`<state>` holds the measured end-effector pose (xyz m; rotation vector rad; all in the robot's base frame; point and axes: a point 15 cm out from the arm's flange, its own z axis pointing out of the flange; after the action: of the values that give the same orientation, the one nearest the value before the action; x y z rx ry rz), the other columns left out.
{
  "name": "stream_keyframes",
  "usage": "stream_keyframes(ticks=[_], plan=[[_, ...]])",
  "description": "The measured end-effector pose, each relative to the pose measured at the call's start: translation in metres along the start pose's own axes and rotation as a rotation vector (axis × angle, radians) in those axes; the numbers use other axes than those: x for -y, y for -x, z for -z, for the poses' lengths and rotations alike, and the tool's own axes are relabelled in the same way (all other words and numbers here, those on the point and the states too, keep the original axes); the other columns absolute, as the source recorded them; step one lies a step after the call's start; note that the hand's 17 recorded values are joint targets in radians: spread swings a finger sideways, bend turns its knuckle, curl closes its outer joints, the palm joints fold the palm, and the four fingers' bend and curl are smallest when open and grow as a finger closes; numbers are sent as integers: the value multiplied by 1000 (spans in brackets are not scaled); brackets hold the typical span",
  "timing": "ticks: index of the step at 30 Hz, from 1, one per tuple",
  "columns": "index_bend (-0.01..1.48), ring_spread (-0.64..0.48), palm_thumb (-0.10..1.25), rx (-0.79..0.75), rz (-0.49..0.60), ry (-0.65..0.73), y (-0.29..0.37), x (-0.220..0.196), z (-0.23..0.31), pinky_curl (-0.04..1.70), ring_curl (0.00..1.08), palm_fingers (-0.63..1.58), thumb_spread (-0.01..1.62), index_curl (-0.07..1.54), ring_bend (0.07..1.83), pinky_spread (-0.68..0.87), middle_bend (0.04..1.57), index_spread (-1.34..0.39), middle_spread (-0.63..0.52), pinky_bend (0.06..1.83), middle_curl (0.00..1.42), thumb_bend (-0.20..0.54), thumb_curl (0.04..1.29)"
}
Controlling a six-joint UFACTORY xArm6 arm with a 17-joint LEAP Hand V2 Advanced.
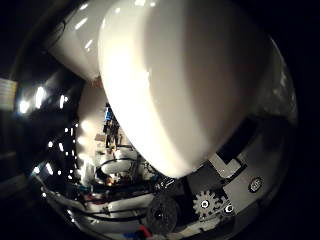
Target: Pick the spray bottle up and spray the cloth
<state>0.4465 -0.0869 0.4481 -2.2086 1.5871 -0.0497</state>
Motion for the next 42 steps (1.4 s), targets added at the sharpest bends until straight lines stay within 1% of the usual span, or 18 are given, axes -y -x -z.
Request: stream_keyframes(ticks=[8, 15, 23, 27, 29, 32, 35, 37, 42], plan=[[1211, -272, 1013, -94, 88, 4, 29, 34, -15, 1548, 923, 1092, 874, 760, 1247, -299, 1241, -210, -177, 929, 927, -17, 808], [1213, -269, 1001, -208, 207, 24, 58, 65, -35, 1535, 924, 1089, 871, 760, 1256, -291, 1245, -210, -176, 938, 924, -17, 811], [1214, -272, 1000, -190, 278, 3, 108, 93, -65, 1529, 923, 1090, 872, 759, 1257, -284, 1251, -210, -175, 942, 920, -16, 811], [1215, -267, 997, -209, 330, 2, 126, 105, -82, 1527, 920, 1095, 870, 757, 1261, -282, 1250, -208, -174, 939, 917, -16, 812], [1219, -265, 997, -207, 341, 21, 131, 103, -104, 1527, 917, 1095, 870, 757, 1263, -280, 1250, -209, -174, 938, 916, -16, 812], [1219, -262, 990, -197, 334, 71, 128, 85, -145, 1526, 913, 1092, 863, 758, 1267, -278, 1252, -209, -173, 939, 915, -18, 815], [1219, -261, 990, -209, 375, 111, 137, 69, -180, 1526, 910, 1094, 856, 760, 1269, -276, 1254, -210, -173, 940, 914, -17, 819], [1217, -260, 989, -217, 402, 136, 145, 60, -196, 1521, 908, 1099, 854, 760, 1267, -274, 1254, -209, -172, 946, 910, -17, 821], [1217, -259, 989, -227, 411, 142, 150, 50, -219, 1509, 904, 1098, 852, 759, 1269, -270, 1258, -209, -170, 955, 904, -17, 824]])
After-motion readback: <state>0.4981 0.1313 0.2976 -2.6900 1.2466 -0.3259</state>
